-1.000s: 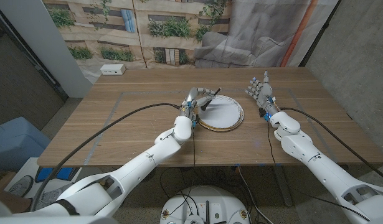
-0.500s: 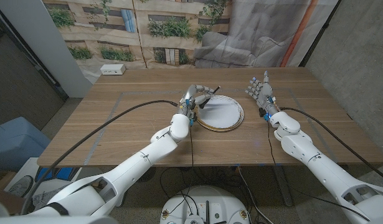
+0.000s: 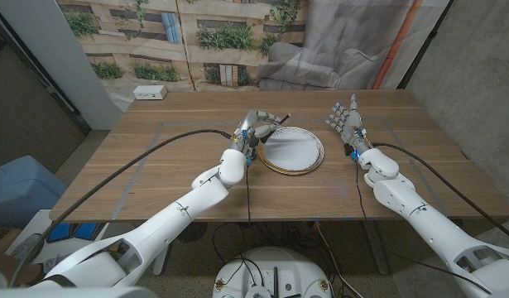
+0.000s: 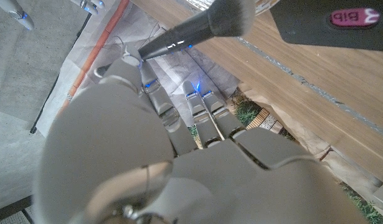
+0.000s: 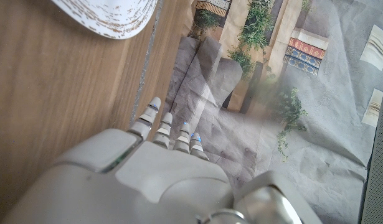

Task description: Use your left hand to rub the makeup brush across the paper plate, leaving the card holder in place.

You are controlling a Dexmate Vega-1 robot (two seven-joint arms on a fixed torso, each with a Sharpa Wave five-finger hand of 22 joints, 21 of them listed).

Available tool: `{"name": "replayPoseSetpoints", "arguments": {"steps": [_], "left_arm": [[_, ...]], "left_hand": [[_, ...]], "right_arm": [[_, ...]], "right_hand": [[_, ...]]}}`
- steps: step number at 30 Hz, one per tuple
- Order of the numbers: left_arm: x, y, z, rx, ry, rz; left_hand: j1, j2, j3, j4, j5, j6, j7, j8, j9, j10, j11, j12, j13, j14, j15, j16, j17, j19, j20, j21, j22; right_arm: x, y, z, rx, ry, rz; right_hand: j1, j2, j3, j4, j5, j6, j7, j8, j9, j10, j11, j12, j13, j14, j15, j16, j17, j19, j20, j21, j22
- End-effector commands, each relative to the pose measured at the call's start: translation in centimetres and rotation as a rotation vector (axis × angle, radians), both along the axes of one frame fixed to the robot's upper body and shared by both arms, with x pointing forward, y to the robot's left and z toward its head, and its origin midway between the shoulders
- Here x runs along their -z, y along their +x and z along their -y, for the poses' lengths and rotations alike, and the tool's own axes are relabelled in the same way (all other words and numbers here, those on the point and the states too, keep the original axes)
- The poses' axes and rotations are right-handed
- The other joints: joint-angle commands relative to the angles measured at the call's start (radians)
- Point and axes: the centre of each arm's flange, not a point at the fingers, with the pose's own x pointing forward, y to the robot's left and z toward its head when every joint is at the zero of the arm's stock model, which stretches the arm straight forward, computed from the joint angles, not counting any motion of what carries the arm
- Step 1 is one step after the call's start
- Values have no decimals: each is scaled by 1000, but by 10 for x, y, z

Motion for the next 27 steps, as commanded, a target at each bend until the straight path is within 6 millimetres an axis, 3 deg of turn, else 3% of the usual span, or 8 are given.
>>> {"name": "replayPoseSetpoints", "arguments": {"steps": [1,15,27], "left_arm": [[-14,-12,-11,-28,59,53],[-29,-25,-11,-34,110,120],[-26,-32,-23,-81,208,116]], "left_hand": [[9,4,-5,-2,7,0,6,6,5,3,-7,4,-1,-4,-152,2,-1,-4,-9,-2,3],[12,6,-6,-2,7,0,6,7,5,2,-7,4,0,-2,-152,3,0,-2,-9,-2,3],[15,7,-7,-2,7,1,7,7,5,2,-7,4,0,1,-153,4,0,-1,-8,-1,3]], "right_arm": [[0,0,0,-1,0,0],[0,0,0,-1,0,0],[0,0,0,-1,0,0]], "right_hand": [[5,100,-1,5,6,-8,1,5,3,-7,2,7,4,-1,9,4,3,1,7,6,6],[5,99,-1,5,6,-8,0,5,3,-9,1,7,4,-1,9,4,3,1,7,6,6],[6,99,-1,5,6,-8,1,5,3,-9,0,7,4,-1,7,4,3,1,7,6,6]]}}
